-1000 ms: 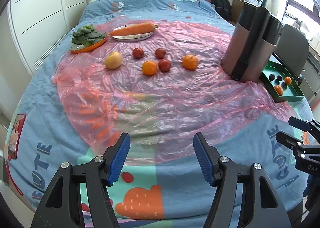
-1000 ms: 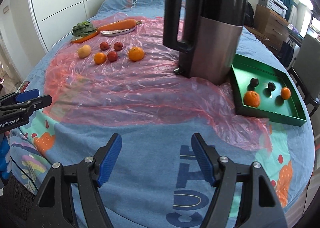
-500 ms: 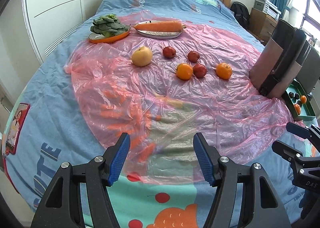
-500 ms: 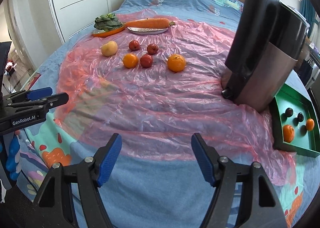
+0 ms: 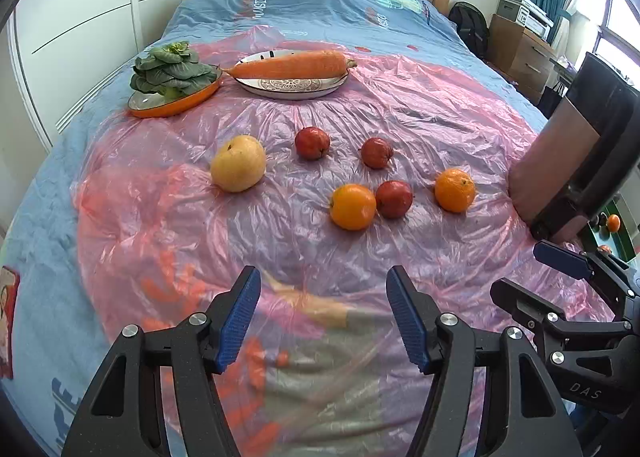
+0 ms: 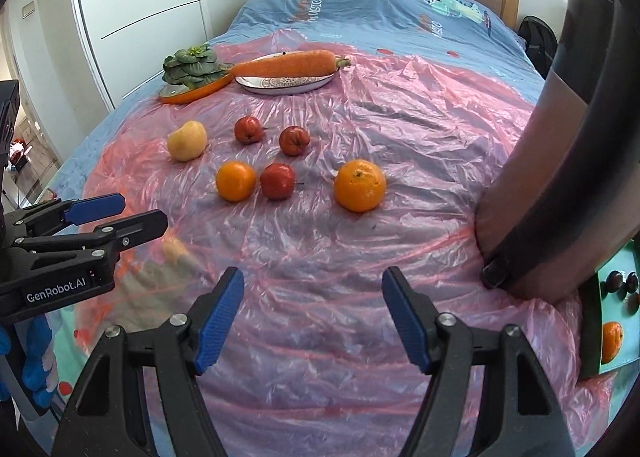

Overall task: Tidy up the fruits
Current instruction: 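Grasp an orange with the left gripper while the right grasps another orange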

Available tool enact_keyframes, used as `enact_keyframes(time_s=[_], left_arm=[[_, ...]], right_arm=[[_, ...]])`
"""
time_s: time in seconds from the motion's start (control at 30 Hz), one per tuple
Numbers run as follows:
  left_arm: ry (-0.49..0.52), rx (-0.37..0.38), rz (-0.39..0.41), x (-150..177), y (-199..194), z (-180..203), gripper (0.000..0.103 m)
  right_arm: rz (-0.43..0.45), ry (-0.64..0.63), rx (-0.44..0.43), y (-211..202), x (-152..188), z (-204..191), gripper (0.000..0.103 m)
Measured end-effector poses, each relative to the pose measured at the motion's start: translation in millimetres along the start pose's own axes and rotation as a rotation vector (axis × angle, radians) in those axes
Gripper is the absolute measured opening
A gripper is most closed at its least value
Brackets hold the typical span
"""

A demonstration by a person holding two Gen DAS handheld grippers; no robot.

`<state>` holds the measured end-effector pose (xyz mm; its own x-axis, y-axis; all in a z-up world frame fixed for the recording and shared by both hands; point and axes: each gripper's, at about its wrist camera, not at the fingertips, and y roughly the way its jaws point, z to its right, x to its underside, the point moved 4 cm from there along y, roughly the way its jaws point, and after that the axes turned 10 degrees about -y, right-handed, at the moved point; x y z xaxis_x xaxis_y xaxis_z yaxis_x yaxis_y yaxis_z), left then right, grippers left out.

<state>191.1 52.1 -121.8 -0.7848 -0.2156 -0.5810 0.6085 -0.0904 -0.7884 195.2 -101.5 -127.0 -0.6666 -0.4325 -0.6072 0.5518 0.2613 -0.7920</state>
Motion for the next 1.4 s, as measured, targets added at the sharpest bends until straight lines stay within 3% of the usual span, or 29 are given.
enact_keyframes(time_s=[0.23, 0.57, 0.63, 0.77, 0.9, 1.07, 1.13, 1.4], left_arm=[[-0.003, 0.023, -0.034, -15, 40, 10, 0.059], [-0.005, 0.010, -0.054, -24, 72, 12, 0.057], [-0.006, 0.014, -0.054, -25, 75, 12, 0.055], [0.006, 0.020, -0.063, -26, 81, 15, 0.044], [-0.003, 0.020, -0.067, -27, 87, 15, 0.043], [0.001, 0.018, -0.069, -30, 91, 17, 0.039], [0.000, 0.014, -0.069, -30, 93, 17, 0.035], [-0.017, 0.019, -0.065, -33, 88, 17, 0.034]], right_arm=[[0.012, 0.027, 0.030, 35, -28, 26, 0.103], [0.005, 0.053, 0.057, 73, -39, 39, 0.103], [0.000, 0.060, 0.060, 79, -41, 42, 0.095], [-0.008, 0.065, 0.054, 90, -43, 44, 0.088], [-0.014, 0.064, 0.040, 97, -42, 44, 0.080], [-0.019, 0.057, 0.030, 102, -42, 44, 0.060], [-0.020, 0.054, 0.025, 103, -42, 45, 0.059], [-0.010, 0.059, 0.018, 97, -46, 45, 0.058]])
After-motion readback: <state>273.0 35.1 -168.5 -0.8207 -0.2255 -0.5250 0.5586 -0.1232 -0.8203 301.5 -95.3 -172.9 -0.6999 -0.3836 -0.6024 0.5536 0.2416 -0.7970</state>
